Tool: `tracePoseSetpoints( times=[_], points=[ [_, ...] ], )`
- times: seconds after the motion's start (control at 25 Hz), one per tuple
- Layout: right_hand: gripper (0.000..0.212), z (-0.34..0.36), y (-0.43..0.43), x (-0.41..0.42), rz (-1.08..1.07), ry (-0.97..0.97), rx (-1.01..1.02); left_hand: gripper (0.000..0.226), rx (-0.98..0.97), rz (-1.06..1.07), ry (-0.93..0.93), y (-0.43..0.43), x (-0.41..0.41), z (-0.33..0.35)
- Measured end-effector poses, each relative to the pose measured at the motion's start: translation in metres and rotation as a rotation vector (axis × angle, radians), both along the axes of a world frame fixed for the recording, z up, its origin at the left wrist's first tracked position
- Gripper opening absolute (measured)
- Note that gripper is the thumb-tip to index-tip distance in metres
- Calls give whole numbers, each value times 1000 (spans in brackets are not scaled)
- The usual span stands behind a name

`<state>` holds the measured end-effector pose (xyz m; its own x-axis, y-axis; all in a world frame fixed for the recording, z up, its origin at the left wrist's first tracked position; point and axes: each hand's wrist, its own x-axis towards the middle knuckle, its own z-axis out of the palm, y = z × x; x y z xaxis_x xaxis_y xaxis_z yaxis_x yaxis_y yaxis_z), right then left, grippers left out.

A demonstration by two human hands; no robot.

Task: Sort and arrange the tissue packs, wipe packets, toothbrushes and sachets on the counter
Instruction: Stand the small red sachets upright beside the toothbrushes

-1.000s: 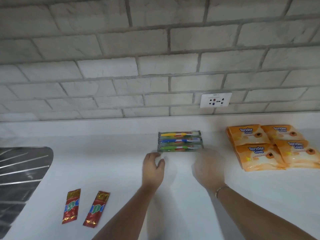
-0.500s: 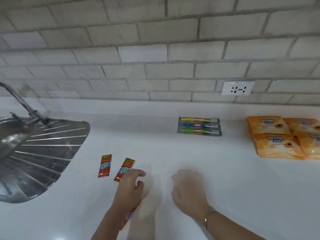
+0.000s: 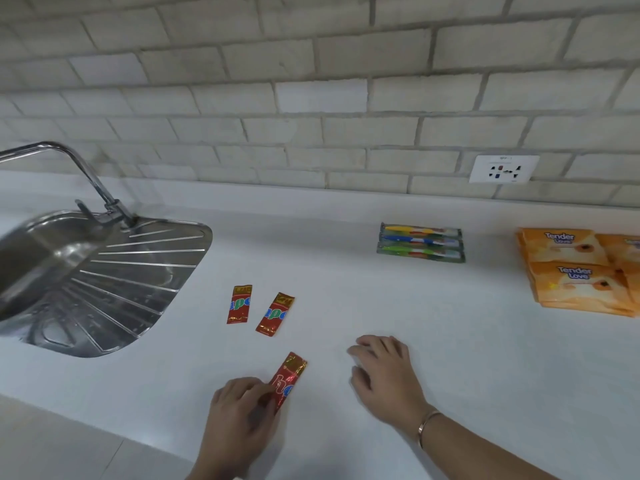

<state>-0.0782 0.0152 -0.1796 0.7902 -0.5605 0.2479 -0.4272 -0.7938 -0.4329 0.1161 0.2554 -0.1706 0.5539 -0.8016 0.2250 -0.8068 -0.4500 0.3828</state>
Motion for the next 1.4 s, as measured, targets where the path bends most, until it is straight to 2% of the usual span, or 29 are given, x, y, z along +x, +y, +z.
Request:
tracePoseSetpoints(
  times=[0.2, 0.44, 0.52, 0.68, 0.84, 1.04, 1.24, 1.4],
  points=[
    [27, -2, 0, -3, -11, -46, 26, 24, 55, 69, -43, -43, -17, -1],
    [25, 0, 0, -4, -33, -31, 43, 31, 198, 80, -93, -117, -10, -2],
    [29, 2, 0, -1, -75, 16, 27, 31, 199, 61, -136, -142, -2, 0],
    [49, 5, -32, 4, -312, 177, 26, 32, 233, 19, -179, -197, 12, 12],
    [55, 4, -73, 16, -330, 251, -21, 37, 274, 44, -165, -246, 29, 17],
    [49, 15, -128, 49, -403, 233, 2, 39, 263, 83, -79, -316, 67, 21],
    [52, 12, -137, 56, -434, 244, 19, 37, 268, 110, -80, -371, 105, 22],
    [50, 12, -138, 55, -435, 238, 20, 31, 141, 128, -132, -373, 110, 9]
  ],
)
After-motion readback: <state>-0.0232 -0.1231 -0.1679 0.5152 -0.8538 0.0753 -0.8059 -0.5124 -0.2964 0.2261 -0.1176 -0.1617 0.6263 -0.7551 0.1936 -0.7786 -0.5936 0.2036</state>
